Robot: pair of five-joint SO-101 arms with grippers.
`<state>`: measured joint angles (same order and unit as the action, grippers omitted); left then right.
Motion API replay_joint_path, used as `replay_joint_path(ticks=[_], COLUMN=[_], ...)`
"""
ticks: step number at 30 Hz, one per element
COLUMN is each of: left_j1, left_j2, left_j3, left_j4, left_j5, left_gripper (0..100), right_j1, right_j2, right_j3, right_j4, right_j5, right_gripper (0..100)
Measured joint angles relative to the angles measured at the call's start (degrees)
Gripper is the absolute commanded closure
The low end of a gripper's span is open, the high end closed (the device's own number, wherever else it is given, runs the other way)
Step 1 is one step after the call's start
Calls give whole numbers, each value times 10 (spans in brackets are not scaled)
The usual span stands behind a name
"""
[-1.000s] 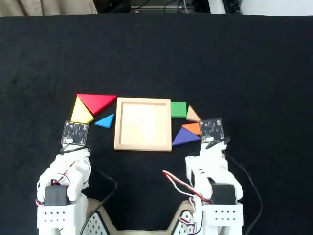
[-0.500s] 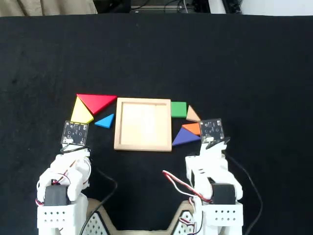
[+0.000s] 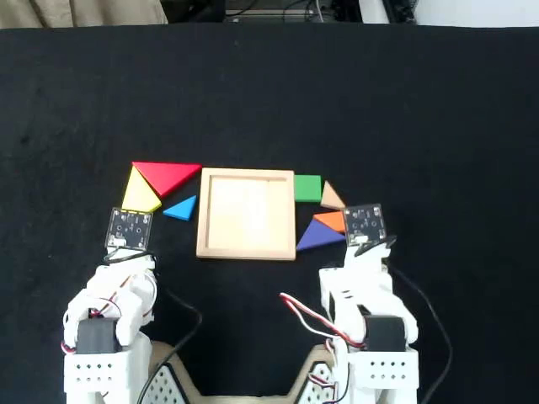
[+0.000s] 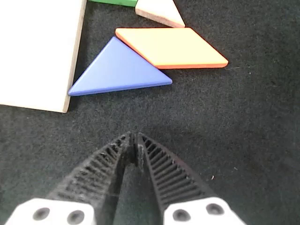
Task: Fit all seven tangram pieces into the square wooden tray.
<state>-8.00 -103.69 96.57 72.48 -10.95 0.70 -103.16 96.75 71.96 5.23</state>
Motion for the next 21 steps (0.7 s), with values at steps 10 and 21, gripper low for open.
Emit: replay_joint_path(ticks=[10,21], left_j1=[38,94], left_j2=[0,0], left_j3=[0,0], left_j4=[0,-6], left_j5=[0,-1], left_gripper=[970,970], right_j1=[0,-2], right_j2=[0,0], right_j3=[0,0], right_j4=[0,-2], right_j5=[-4,-5], right_gripper=[987,987])
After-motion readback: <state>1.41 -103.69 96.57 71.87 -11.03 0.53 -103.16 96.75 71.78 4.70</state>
